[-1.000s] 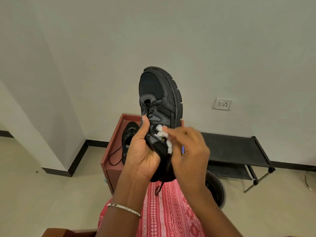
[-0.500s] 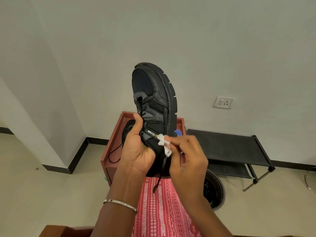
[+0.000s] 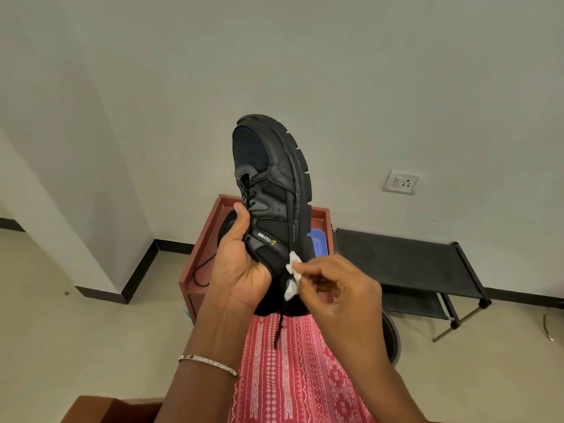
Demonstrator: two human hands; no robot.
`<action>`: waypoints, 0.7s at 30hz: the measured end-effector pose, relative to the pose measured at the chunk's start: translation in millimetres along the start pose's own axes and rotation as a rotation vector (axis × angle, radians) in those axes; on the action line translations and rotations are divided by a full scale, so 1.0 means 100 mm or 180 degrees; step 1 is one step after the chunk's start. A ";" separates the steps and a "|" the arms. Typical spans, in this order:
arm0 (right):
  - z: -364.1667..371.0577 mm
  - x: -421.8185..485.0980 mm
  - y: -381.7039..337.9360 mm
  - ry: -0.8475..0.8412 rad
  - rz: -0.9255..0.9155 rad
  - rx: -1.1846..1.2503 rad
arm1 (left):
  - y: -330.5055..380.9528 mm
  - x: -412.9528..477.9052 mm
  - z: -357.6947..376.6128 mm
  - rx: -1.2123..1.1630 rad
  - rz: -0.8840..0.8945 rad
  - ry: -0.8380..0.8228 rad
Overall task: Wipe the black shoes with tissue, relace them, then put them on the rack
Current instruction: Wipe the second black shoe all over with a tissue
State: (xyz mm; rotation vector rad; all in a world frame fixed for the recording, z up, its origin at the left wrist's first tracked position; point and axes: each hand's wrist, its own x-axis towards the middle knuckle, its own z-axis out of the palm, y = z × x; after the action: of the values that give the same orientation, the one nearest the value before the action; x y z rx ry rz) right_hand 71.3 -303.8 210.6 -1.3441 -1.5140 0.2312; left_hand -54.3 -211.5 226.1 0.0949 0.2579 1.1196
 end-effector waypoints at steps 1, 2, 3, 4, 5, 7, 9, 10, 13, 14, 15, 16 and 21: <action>-0.01 0.02 0.01 -0.0079 0.0087 -0.0019 | 0.00 0.01 -0.01 -0.0033 0.0014 -0.0006; -0.03 0.07 0.01 -0.0124 0.0153 -0.0040 | -0.01 0.01 -0.01 -0.0043 0.0025 -0.0026; -0.04 0.15 0.00 -0.0131 0.0193 -0.0032 | -0.02 0.01 0.01 -0.0032 0.0032 -0.0050; -0.05 0.24 -0.02 -0.0107 0.0192 0.0003 | -0.03 0.00 0.03 -0.0015 0.0039 -0.0078; -0.05 0.34 -0.04 -0.0073 0.0166 0.0053 | -0.03 0.00 0.05 0.0016 0.0068 -0.0076; -0.02 0.52 -0.08 0.0049 0.0084 0.0146 | -0.01 -0.01 0.09 0.0168 0.0089 -0.0051; 0.03 0.67 -0.11 0.0264 -0.0046 0.0207 | 0.01 -0.02 0.11 0.0227 0.0035 -0.0127; 0.05 0.73 -0.11 0.0383 -0.0115 0.0209 | 0.00 -0.02 0.12 0.0187 0.0015 -0.0168; 0.13 0.81 -0.12 0.0573 -0.0262 0.0122 | -0.01 -0.05 0.13 0.0104 -0.0027 -0.0236; 0.16 0.78 -0.13 0.0567 -0.0281 0.0121 | 0.01 -0.06 0.12 0.0083 -0.0042 -0.0233; 0.19 0.73 -0.13 0.0551 -0.0299 0.0134 | 0.03 -0.06 0.10 0.0063 -0.0070 -0.0226; 0.22 0.66 -0.13 0.0529 -0.0327 0.0156 | 0.06 -0.06 0.09 0.0053 -0.0086 -0.0193; 0.31 0.18 -0.12 0.0314 -0.0288 0.0099 | 0.20 -0.02 0.01 0.0260 0.0090 -0.0032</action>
State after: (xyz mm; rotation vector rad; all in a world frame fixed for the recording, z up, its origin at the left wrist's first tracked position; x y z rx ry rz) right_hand 43.1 -278.8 215.9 -1.2414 -1.4785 0.1290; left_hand -72.4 -205.0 231.4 0.1773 0.2941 1.1365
